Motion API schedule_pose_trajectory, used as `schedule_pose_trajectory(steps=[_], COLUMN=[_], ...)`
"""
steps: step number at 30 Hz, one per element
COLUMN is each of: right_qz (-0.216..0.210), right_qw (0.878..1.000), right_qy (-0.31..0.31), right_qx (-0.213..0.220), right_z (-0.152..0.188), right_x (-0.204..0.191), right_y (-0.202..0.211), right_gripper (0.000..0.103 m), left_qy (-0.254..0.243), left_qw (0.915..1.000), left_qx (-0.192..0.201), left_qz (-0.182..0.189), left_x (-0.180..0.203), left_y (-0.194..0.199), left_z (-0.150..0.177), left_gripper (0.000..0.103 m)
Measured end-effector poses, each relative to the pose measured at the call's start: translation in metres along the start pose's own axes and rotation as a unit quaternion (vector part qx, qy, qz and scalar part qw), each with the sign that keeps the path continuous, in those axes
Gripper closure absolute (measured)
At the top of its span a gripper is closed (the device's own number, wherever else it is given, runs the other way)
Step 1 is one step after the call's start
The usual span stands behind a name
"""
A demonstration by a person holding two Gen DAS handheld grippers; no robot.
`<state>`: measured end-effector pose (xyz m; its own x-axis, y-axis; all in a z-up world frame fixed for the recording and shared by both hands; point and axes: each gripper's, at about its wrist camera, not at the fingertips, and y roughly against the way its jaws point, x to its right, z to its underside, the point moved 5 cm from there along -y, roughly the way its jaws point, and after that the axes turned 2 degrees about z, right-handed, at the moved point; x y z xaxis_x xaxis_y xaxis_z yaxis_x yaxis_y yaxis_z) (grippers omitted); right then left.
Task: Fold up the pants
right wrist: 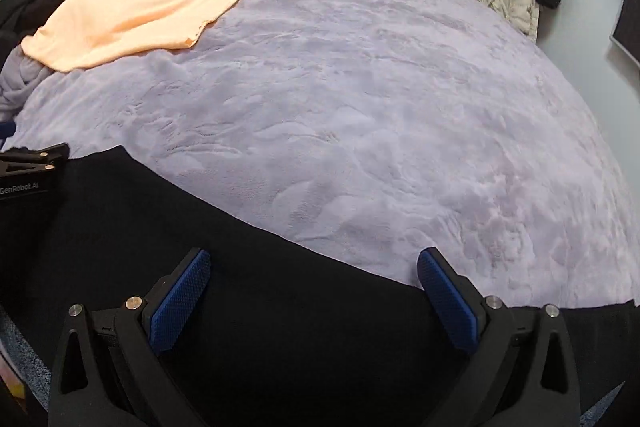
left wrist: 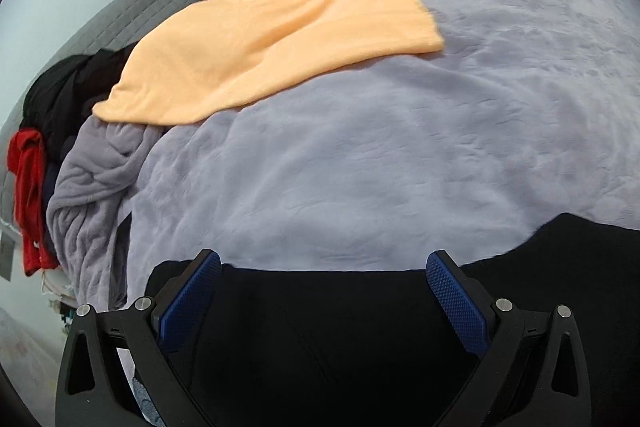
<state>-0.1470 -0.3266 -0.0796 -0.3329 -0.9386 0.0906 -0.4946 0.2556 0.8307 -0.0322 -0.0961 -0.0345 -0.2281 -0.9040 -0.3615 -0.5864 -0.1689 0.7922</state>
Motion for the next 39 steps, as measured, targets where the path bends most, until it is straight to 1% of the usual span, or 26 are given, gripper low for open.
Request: schedule_pose_trajectory(steps=[2,3,5,6,9,10,11,12,14,16,18,19,21,23,25,27,28,29,30,31,33,34,36,37,38,39], right_qz=[-0.010,-0.004,0.010,0.016,0.018,0.016,0.015,0.018,0.031,0.043,0.024,0.014,-0.009,-0.037,-0.074,-0.103,-0.114,-0.122,-0.121,-0.118,-0.118,-0.109,-0.098,-0.092,-0.085,-0.081], right_qw=[1.000,1.000,1.000,1.000,1.000,1.000,1.000,1.000,0.999,0.999,0.999,0.999,0.998,0.995,0.991,0.986,0.983,0.981,0.980,0.980,0.981,0.983,0.985,0.987,0.988,0.989], right_qy=[-0.011,-0.008,0.004,0.007,0.005,0.003,0.003,0.005,0.009,0.012,0.024,0.032,0.057,0.084,0.105,0.127,0.140,0.152,0.160,0.161,0.153,0.149,0.138,0.134,0.130,0.128], right_qx=[-0.006,-0.007,-0.005,-0.004,-0.003,-0.002,-0.002,-0.002,0.000,0.011,0.025,0.028,0.035,0.039,0.031,0.020,0.014,0.007,0.001,0.004,0.012,0.015,0.015,0.013,0.009,0.006], right_z=[0.000,0.001,-0.001,0.000,-0.001,-0.001,-0.001,-0.001,-0.002,-0.004,-0.008,-0.010,-0.011,-0.010,-0.006,0.002,0.008,0.014,0.021,0.026,0.032,0.035,0.038,0.040,0.040,0.038], right_x=[0.007,0.008,0.005,0.003,0.004,0.004,0.005,0.004,0.002,-0.003,-0.018,-0.027,-0.051,-0.080,-0.108,-0.135,-0.147,-0.156,-0.161,-0.160,-0.148,-0.137,-0.115,-0.106,-0.099,-0.096], right_y=[-0.002,-0.001,-0.001,-0.001,-0.003,-0.003,-0.003,-0.002,0.002,0.012,0.022,0.027,0.035,0.041,0.042,0.040,0.038,0.035,0.031,0.030,0.029,0.028,0.027,0.027,0.029,0.033], right_gripper=[0.000,0.000,0.000,0.000,0.000,0.000,0.000,0.000,0.000,0.000,0.000,0.000,0.000,0.000,0.000,0.000,0.000,0.000,0.000,0.000,0.000,0.000,0.000,0.000,0.000,0.000], left_qy=[0.033,0.045,0.064,0.071,0.088,0.090,0.097,0.101,0.101,0.111,0.140,0.156,0.175,0.177,0.166,0.157,0.150,0.144,0.143,0.148,0.170,0.180,0.188,0.190,0.190,0.187], left_qw=[0.9994,0.9989,0.9974,0.9967,0.9946,0.9948,0.9947,0.9943,0.9944,0.9936,0.9884,0.9856,0.9824,0.9820,0.9824,0.9842,0.9861,0.9880,0.9885,0.9876,0.9824,0.9796,0.9781,0.9784,0.9786,0.9780], left_qx=[-0.012,-0.017,-0.025,-0.027,-0.032,-0.032,-0.033,-0.033,-0.029,-0.013,0.007,0.009,0.007,0.000,-0.003,0.003,0.002,-0.008,-0.015,-0.017,-0.022,-0.025,-0.029,-0.024,-0.011,0.004], left_qz=[0.004,0.000,-0.022,-0.028,-0.045,-0.035,-0.012,0.001,0.010,0.020,0.060,0.066,0.065,0.066,0.085,0.082,0.071,0.055,0.046,0.048,0.075,0.085,0.084,0.077,0.078,0.091], left_x=[-0.030,-0.043,-0.069,-0.078,-0.107,-0.113,-0.118,-0.120,-0.119,-0.121,-0.130,-0.136,-0.149,-0.154,-0.152,-0.152,-0.153,-0.155,-0.159,-0.163,-0.172,-0.176,-0.179,-0.180,-0.179,-0.174], left_y=[-0.011,-0.015,-0.026,-0.030,-0.041,-0.045,-0.048,-0.050,-0.050,-0.040,-0.029,-0.024,-0.021,-0.020,-0.017,-0.012,-0.013,-0.017,-0.021,-0.024,-0.026,-0.026,-0.020,-0.014,-0.004,0.006], left_z=[0.009,0.012,0.016,0.016,0.021,0.023,0.026,0.028,0.029,0.027,0.029,0.033,0.047,0.066,0.085,0.102,0.110,0.118,0.126,0.134,0.146,0.150,0.154,0.154,0.153,0.151], left_gripper=[0.000,0.000,0.000,0.000,0.000,0.000,0.000,0.000,0.000,0.000,0.000,0.000,0.000,0.000,0.000,0.000,0.000,0.000,0.000,0.000,0.000,0.000,0.000,0.000,0.000,0.000])
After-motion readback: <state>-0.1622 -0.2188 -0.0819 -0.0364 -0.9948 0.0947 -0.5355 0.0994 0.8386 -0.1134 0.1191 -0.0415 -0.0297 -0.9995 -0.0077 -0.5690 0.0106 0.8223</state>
